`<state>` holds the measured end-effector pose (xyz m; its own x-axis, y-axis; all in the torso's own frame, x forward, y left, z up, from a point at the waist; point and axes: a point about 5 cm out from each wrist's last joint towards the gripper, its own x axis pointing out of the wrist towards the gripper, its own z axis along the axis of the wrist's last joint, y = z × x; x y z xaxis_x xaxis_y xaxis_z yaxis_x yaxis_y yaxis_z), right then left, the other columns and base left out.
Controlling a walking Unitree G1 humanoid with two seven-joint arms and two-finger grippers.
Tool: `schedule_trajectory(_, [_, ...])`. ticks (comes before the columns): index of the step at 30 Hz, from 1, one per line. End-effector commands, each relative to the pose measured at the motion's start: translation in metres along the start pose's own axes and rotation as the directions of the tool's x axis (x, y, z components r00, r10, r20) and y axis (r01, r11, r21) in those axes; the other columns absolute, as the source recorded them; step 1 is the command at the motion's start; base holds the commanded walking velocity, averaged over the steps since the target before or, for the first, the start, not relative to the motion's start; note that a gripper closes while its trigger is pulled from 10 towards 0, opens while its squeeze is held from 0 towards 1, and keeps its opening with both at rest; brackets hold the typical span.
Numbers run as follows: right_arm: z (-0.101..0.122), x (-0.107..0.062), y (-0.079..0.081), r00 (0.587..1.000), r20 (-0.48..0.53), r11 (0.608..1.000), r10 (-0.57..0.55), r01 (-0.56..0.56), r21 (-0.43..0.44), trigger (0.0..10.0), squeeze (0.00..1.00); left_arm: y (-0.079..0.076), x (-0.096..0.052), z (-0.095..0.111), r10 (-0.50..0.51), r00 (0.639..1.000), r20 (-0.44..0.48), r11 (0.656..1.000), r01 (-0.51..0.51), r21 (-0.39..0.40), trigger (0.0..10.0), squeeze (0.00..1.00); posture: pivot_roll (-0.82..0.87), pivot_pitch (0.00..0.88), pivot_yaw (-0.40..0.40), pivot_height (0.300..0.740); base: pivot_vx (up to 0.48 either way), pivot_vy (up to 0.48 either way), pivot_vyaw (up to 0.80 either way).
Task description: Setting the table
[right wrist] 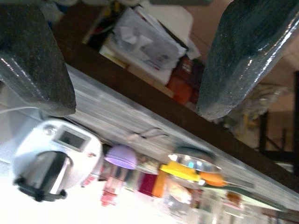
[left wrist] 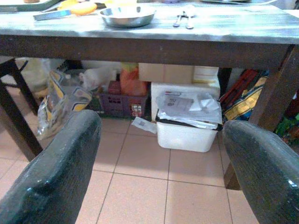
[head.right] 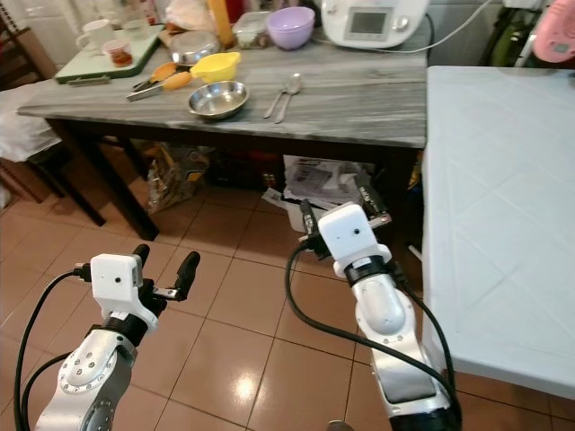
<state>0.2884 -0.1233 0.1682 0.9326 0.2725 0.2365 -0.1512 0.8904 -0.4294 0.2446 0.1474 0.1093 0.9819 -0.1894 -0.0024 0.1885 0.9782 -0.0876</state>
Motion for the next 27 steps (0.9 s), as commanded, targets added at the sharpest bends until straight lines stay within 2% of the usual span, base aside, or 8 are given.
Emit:
schedule_trajectory(1, [0.002,0.002,0.004,1.000,-0.007,1.000,0.020,-0.019,0.014,10.0,0.05,0.000,0.000,-0.002,0.006,1.000,-0.006,1.000,-0.006,-0.003,10.0,0.00,-0.15,0.150,0.114,0.740,0.000,0.000,-0.67])
schedule_trajectory(14, [0.001,0.001,0.003,1.000,-0.013,1.000,0.027,-0.027,0.010,10.0,0.05,0.002,-0.004,-0.008,0.037,0.999,-0.017,0.999,-0.037,-0.017,10.0,0.00,-0.15,0.149,0.102,0.740,0.000,0.000,-0.66])
schedule_trajectory(19, [0.000,-0.002,-0.003,1.000,-0.018,0.999,-0.006,0.006,0.032,10.0,0.05,0.019,-0.007,-0.004,0.153,0.988,0.021,0.987,-0.154,0.045,10.0,0.00,-0.15,0.142,0.108,0.740,0.000,0.000,-0.67])
schedule_trajectory(20, [-0.003,-0.005,-0.007,0.999,-0.035,0.997,-0.022,0.025,0.069,10.0,0.05,0.029,-0.008,0.001,0.217,0.975,0.051,0.974,-0.220,0.061,10.0,0.00,-0.14,0.140,0.109,0.740,0.000,0.000,-0.64])
schedule_trajectory(22, [-0.010,-0.009,-0.011,0.996,-0.080,0.990,-0.036,0.046,0.130,10.0,0.05,0.039,-0.009,0.006,0.273,0.959,0.081,0.957,-0.279,0.080,10.0,0.00,-0.14,0.135,0.109,0.740,0.000,0.000,-0.60])
schedule_trajectory(25, [-0.019,-0.018,-0.017,0.990,-0.128,0.982,-0.055,0.077,0.173,10.0,0.04,0.047,-0.012,0.010,0.310,0.946,0.096,0.942,-0.320,0.101,10.0,0.00,-0.15,0.132,0.111,0.740,0.000,0.000,-0.55])
schedule_trajectory(27, [-0.024,-0.025,-0.021,0.986,-0.153,0.981,-0.068,0.094,0.171,10.0,0.05,0.050,-0.014,0.009,0.319,0.943,0.092,0.939,-0.327,0.102,10.0,0.00,-0.15,0.131,0.112,0.740,0.000,0.000,-0.51])
